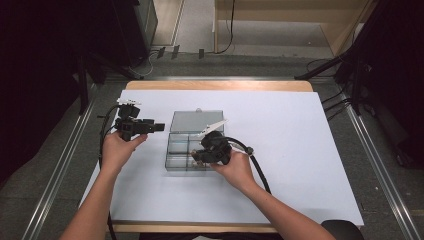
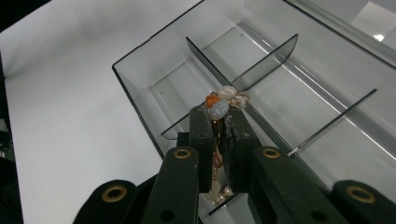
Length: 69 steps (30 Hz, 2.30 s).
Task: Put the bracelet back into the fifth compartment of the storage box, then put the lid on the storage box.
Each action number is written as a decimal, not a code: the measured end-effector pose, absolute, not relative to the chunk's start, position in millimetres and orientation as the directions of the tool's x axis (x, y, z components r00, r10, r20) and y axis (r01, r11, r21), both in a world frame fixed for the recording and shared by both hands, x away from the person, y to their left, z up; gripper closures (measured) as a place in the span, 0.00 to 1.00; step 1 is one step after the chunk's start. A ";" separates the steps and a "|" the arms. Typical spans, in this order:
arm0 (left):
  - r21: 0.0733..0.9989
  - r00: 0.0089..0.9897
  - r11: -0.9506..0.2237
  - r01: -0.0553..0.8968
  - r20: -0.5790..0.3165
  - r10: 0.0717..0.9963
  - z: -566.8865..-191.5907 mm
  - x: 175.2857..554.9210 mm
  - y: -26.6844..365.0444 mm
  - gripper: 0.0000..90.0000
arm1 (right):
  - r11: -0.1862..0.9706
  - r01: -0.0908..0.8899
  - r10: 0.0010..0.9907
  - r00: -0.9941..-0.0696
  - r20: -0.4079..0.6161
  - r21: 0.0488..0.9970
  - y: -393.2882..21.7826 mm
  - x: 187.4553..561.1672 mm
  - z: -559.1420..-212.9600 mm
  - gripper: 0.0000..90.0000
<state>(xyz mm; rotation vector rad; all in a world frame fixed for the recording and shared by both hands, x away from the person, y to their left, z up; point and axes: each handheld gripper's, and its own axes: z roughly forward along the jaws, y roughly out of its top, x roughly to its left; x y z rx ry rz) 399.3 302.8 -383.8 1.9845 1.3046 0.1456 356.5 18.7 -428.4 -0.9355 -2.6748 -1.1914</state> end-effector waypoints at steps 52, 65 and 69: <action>0.593 0.496 -0.246 0.766 -0.303 0.814 -386.4 401.7 294.7 0.43 | 0.479 0.585 0.503 -0.794 0.340 0.655 10.6 362.3 -419.1 0.68; 0.581 0.492 -0.251 0.774 -0.304 0.816 -388.7 403.9 289.1 0.43 | 0.420 0.585 0.544 -0.774 0.324 0.694 -11.6 373.2 -405.3 0.58; 0.580 0.491 -0.247 0.776 -0.309 0.815 -389.4 405.3 287.9 0.43 | 0.418 0.584 0.562 -0.768 0.307 0.696 -17.4 377.3 -401.9 0.58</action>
